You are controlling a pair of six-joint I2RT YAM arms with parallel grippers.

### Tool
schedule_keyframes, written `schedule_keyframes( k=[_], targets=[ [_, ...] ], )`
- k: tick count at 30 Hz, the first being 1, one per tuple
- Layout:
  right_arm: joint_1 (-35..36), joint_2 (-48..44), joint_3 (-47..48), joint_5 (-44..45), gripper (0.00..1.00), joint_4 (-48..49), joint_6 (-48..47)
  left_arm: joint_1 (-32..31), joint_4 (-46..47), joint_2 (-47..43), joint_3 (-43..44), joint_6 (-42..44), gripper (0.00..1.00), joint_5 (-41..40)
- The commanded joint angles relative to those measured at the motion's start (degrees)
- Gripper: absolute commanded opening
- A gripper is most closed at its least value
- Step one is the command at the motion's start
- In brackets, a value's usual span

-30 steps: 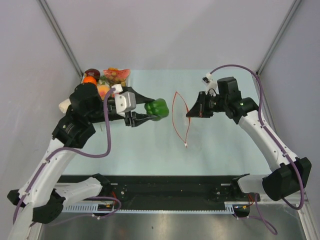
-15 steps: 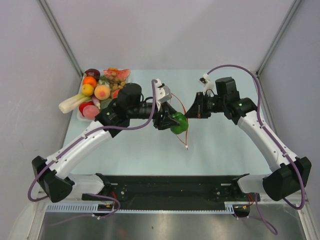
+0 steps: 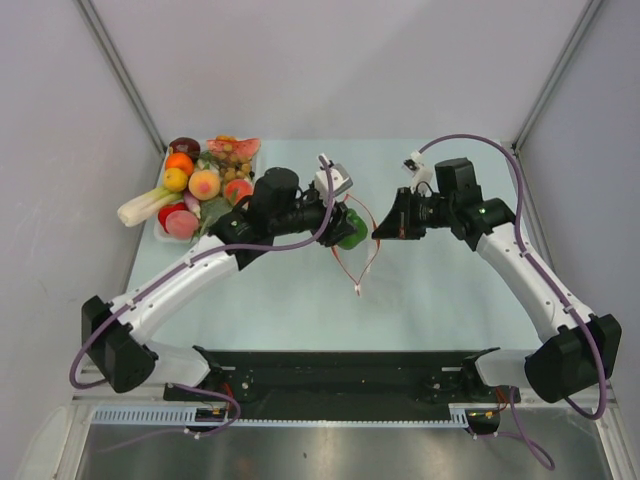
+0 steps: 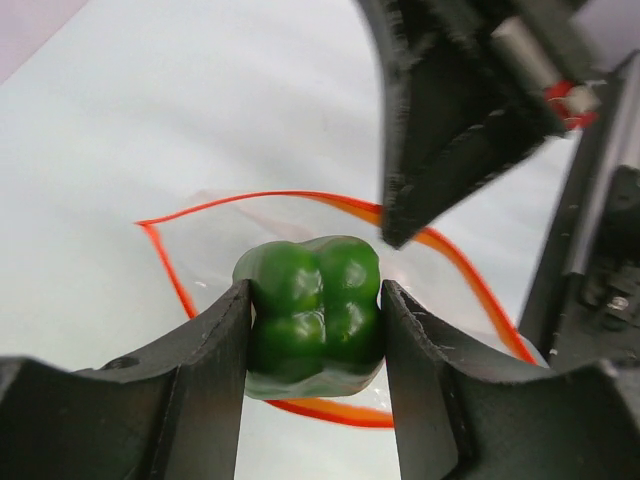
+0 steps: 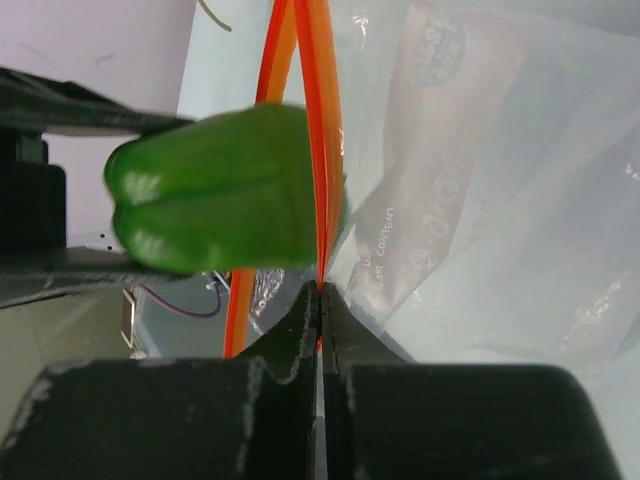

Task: Place the food in the zip-top bag and seal the zipper
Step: Place the fake vegetable in the zipper food storage bag.

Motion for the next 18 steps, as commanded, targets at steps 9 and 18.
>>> schedule_keyframes(
  k=[9, 18],
  targets=[
    [-2.6, -1.7, -1.5, -12.0, 0.0, 6.4, 7.3, 0.0, -1.1, 3.7, 6.3, 1.9, 0.8, -4.4],
    [-3.0, -1.9, -3.0, -17.5, 0.0, 13.0, 14.5, 5.3, -5.8, -9.7, -1.1, -4.8, 0.98, -1.7]
  ],
)
